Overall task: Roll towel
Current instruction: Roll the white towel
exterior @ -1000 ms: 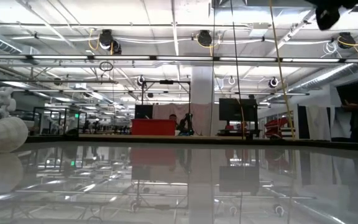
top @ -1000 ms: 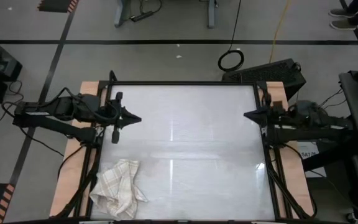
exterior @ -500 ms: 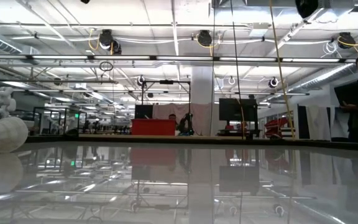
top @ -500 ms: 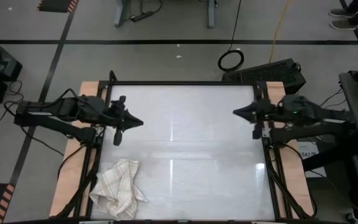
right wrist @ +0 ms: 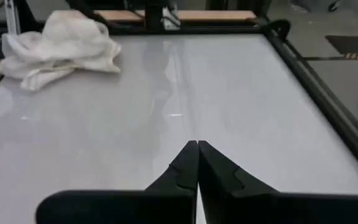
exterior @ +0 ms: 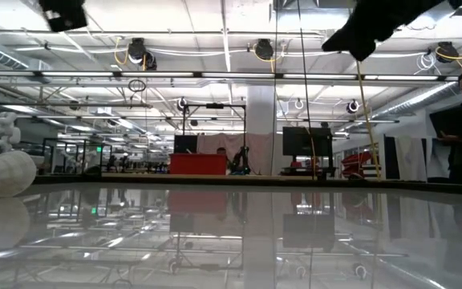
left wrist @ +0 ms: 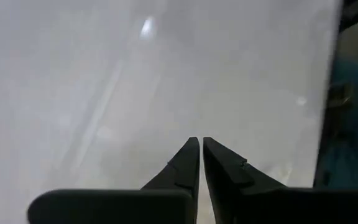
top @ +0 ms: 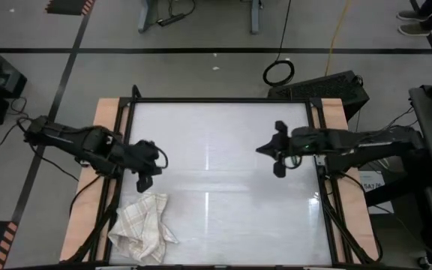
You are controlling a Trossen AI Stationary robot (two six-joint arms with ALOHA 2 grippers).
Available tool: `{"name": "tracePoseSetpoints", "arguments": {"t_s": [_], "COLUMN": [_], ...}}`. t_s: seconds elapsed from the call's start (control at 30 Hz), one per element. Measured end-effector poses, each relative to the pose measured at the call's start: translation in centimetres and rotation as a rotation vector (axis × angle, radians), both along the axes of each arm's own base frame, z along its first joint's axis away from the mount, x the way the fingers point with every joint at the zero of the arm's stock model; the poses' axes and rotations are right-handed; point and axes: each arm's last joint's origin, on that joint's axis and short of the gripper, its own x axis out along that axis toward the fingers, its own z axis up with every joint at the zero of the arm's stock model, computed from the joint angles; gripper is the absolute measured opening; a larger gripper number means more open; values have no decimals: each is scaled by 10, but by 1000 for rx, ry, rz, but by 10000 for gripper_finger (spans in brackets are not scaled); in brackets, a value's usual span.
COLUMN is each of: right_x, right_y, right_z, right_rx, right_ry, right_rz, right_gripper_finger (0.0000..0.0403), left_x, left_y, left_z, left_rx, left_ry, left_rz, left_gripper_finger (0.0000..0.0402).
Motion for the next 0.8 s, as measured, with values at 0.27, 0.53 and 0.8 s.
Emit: {"name": "tracePoseSetpoints", "arguments": {"t_s": [0.27,0.53,0.8], "right_x": [26,40,54], "right_y": [12,26,41], "right_z": [-41,-68,-82], "right_rx": [6,20,17], "right_ry": [39,136,125], "right_rz": [42,82,134], "right_gripper_finger": [0,0,0], "left_x": [13,31,35], "left_y": [-27,-59,-82], "left_z": [-31,-63,-85], "left_rx": [-46,-45,-50], "left_ry": [293,484,611], "left_rz": [125,125,157], "left_gripper_finger": [170,259,263]}}
